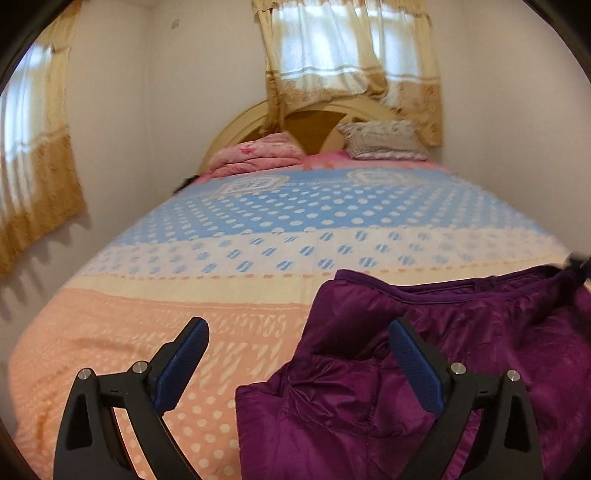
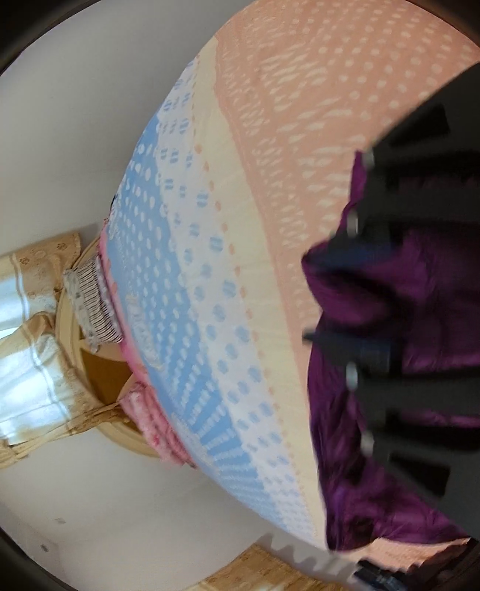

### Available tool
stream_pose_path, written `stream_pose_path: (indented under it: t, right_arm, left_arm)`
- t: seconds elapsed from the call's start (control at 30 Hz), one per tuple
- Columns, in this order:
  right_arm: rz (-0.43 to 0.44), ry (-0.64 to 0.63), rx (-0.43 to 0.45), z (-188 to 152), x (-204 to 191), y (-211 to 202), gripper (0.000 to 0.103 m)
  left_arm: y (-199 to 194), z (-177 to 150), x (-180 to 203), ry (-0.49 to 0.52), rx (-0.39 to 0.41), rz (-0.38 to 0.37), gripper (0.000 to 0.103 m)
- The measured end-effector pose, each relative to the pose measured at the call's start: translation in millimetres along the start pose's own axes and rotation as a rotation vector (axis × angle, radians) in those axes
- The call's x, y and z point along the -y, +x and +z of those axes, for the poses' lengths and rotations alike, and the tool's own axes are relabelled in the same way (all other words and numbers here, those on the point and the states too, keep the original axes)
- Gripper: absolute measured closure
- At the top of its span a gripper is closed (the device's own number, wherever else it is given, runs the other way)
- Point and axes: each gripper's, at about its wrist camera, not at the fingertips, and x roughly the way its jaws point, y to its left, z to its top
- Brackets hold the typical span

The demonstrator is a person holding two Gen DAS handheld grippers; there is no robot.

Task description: Fold large clothes

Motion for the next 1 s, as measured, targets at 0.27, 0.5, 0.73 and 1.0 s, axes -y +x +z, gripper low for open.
stream_pose_path:
  t: [0.27, 0.5, 0.73, 1.0]
  right_arm:
    - [-0.012, -0.183, 0.039, -24.4, -67.1, -21.3, 0.026]
    - [-0.104, -0.324, -0.060, -62.5, -93.5, 30.6, 0.047]
    - [-0.149, -0.214, -0.111, -65.3, -53.2, 53.5, 0.047]
    - [-0.146, -0.133, -0.117, -62.2, -37.2, 59.4, 0.047]
  left_arm:
    - [14.6, 4.9, 35.5, 0.008, -0.030, 0.089, 0.005]
    - [56.7, -4.8, 55.7, 0.077, -0.086, 0.174, 0.005]
    - [100.7, -18.7, 39.8, -0.044, -0.205, 0.117, 0.005]
    - [119.2, -27.8, 40.7, -0.058, -0.292, 0.055, 0.004]
